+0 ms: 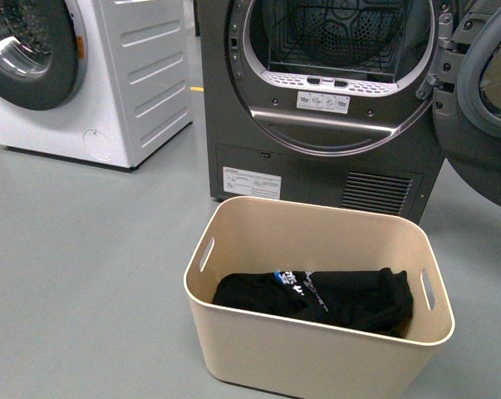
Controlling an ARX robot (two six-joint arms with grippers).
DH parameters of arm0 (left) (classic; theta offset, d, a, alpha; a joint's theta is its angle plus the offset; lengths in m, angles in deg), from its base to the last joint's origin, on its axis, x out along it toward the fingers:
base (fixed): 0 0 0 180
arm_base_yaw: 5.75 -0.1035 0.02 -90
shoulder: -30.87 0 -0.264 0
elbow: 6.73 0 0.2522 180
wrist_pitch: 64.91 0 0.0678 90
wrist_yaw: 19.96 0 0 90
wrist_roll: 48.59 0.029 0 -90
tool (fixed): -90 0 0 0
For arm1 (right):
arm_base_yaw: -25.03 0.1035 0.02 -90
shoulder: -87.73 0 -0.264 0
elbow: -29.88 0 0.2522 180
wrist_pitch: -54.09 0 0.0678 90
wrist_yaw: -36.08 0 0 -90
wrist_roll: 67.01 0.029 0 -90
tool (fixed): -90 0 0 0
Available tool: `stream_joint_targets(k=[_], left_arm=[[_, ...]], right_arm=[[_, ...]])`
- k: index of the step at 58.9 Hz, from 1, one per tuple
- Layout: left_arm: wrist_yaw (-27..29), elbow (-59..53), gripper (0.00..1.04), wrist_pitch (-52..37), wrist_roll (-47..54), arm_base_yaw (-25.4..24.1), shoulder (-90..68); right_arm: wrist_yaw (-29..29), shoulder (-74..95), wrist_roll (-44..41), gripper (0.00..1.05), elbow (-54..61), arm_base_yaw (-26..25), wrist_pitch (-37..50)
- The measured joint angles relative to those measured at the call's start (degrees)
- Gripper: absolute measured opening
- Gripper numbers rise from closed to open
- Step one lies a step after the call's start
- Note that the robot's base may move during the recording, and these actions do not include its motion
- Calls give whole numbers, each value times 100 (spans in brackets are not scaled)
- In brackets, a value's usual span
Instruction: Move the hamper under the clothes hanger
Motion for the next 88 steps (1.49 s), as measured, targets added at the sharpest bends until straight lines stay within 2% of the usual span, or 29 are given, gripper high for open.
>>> stream_joint_targets(k=[88], left_arm=[[-52, 0, 98, 0, 2, 4, 0]], right_arm=[[52, -2, 0, 97, 0, -15, 0]])
